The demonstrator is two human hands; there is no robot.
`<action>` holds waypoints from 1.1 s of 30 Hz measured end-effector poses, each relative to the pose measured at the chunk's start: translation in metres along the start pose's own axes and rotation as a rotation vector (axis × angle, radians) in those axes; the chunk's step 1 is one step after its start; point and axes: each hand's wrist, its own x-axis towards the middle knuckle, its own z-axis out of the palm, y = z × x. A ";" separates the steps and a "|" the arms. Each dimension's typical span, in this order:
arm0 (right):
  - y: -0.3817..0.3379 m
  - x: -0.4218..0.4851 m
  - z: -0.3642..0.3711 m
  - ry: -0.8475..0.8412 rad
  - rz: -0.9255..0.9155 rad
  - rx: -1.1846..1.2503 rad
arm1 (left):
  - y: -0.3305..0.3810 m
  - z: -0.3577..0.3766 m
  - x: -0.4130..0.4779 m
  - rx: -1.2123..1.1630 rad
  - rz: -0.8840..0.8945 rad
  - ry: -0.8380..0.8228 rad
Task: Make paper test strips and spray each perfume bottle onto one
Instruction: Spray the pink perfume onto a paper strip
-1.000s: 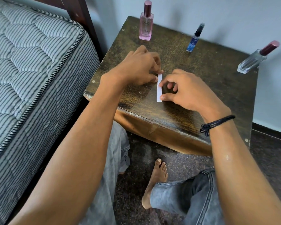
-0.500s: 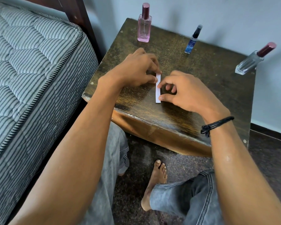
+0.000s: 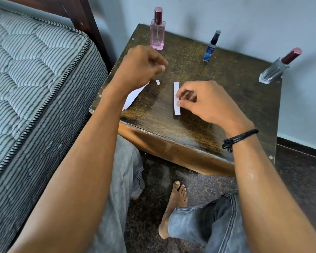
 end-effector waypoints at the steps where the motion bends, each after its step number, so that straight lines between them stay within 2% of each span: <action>1: 0.000 0.001 0.001 0.005 -0.007 -0.001 | 0.001 0.001 0.000 0.001 -0.008 0.008; 9: -0.003 0.005 0.007 0.030 -0.015 -0.012 | 0.000 0.006 0.000 -0.052 -0.093 0.101; 16: -0.003 0.005 0.001 0.068 0.008 0.010 | 0.001 0.007 0.000 -0.082 -0.100 0.137; 23: -0.004 0.004 0.001 0.080 -0.012 0.008 | 0.002 0.009 0.015 -0.327 -0.196 0.320; 28: -0.005 0.003 -0.002 0.117 -0.013 0.010 | 0.001 0.017 0.035 -0.350 -0.286 0.294; 33: 0.000 0.002 -0.003 0.203 0.058 0.015 | 0.002 0.027 0.052 -0.315 -0.294 0.231</action>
